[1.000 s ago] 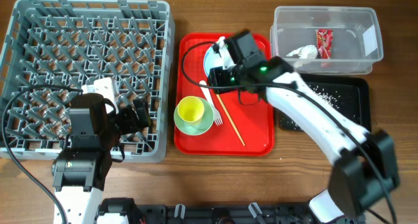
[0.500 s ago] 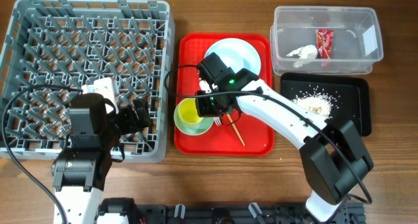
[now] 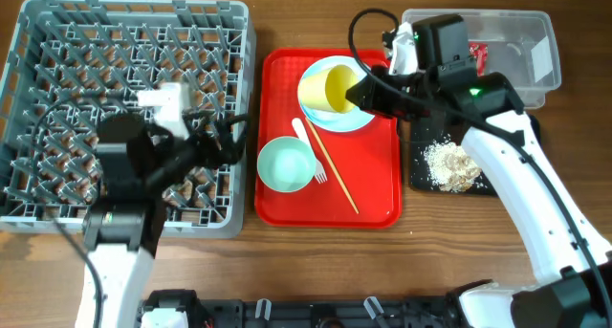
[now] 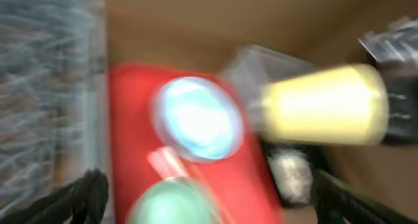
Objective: Sort waste into correct bins and load items into the dishwasher rack
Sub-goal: 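Hand the yellow cup from the right gripper to the left gripper, then place the yellow cup upside down in the rack with the left gripper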
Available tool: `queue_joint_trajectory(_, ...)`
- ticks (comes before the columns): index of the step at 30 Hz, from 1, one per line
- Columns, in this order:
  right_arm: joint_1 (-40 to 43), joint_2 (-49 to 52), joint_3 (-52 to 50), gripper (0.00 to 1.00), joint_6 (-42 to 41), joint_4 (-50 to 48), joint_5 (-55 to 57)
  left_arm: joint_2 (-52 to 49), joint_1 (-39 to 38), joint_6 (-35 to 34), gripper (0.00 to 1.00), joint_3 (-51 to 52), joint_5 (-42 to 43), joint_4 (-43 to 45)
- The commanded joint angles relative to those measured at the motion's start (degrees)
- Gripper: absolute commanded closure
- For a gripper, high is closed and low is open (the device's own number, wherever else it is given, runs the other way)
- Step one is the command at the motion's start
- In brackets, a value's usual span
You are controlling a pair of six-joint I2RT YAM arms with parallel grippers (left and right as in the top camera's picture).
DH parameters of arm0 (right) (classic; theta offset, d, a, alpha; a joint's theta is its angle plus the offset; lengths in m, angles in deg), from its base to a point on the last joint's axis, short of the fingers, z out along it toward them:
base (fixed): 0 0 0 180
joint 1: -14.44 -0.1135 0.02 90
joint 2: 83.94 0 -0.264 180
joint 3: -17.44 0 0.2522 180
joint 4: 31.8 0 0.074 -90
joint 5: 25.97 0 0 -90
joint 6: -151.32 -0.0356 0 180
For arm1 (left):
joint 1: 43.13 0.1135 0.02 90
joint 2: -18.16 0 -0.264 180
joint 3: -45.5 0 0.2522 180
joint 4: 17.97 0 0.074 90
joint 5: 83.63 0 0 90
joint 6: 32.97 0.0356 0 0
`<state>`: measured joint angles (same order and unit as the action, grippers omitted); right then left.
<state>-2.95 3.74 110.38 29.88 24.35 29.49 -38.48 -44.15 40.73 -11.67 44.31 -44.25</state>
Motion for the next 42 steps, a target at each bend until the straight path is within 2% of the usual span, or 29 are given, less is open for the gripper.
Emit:
queue_joint_trajectory(1,0.0,1.09,0.33,0.96,1.77,-3.54,-18.97,-7.58,0.15,-2.34,0.0,-0.63,31.58,12.46)
queue_joint_trajectory(3,-0.09,1.09,0.33,0.96,1.86,-6.38,-28.0,-12.09,0.15,-7.34,0.0,-0.63,38.6,22.93)
queue_joint_trajectory(7,-0.17,1.09,0.33,0.96,1.88,-6.93,-34.53,-13.92,0.0,-12.96,0.0,-0.63,40.63,32.63)
queue_joint_trajectory(13,-1.51,1.09,0.31,0.96,1.42,-6.75,-35.23,-13.9,-3.32,-20.92,0.0,-0.63,41.55,47.47)
queue_joint_trajectory(15,-1.53,1.09,0.24,0.96,1.42,-6.78,-35.21,-13.86,-4.81,-22.14,0.04,-0.63,41.55,51.04)
queue_joint_trajectory(17,-1.57,1.09,0.22,0.96,1.44,-6.64,-35.23,-13.86,-5.16,-22.14,0.13,-0.63,41.53,51.19)
queue_joint_trajectory(22,-1.57,1.09,0.22,0.96,1.44,-5.75,-35.23,-13.86,-5.16,-22.12,0.23,-0.63,41.48,51.36)
queue_joint_trajectory(29,-3.06,1.09,0.22,0.96,1.42,-5.49,-35.19,-13.86,-5.16,-22.1,0.3,-0.63,40.85,51.6)
queue_joint_trajectory(33,-3.06,1.09,0.22,0.95,1.29,-5.49,-34.95,-13.86,-5.09,-22.05,0.45,-0.63,40.65,51.56)
queue_joint_trajectory(35,-3.02,1.09,0.22,0.92,1.27,-5.49,-34.93,-13.88,-4.85,-21.66,0.49,-0.63,40.65,51.21)
queue_joint_trajectory(36,-2.99,1.09,0.22,0.88,1.25,-5.46,-34.93,-13.88,-4.52,-21.46,0.5,-0.63,40.65,50.47)
queue_joint_trajectory(38,-2.56,1.09,0.22,0.82,1.07,-4.83,-33.0,-13.88,-2.86,-19.69,0.51,-0.63,40.65,47.12)
queue_joint_trajectory(39,-2.03,1.09,0.22,0.81,0.2,-3.06,-28.63,-13.88,-1.44,-15.61,0.51,-0.63,40.61,42.8)
queue_joint_trajectory(42,0.22,1.09,0.22,0.78,0.13,2.6,-14.91,-13.88,3.74,-4.52,0.49,-0.63,34.05,23.85)
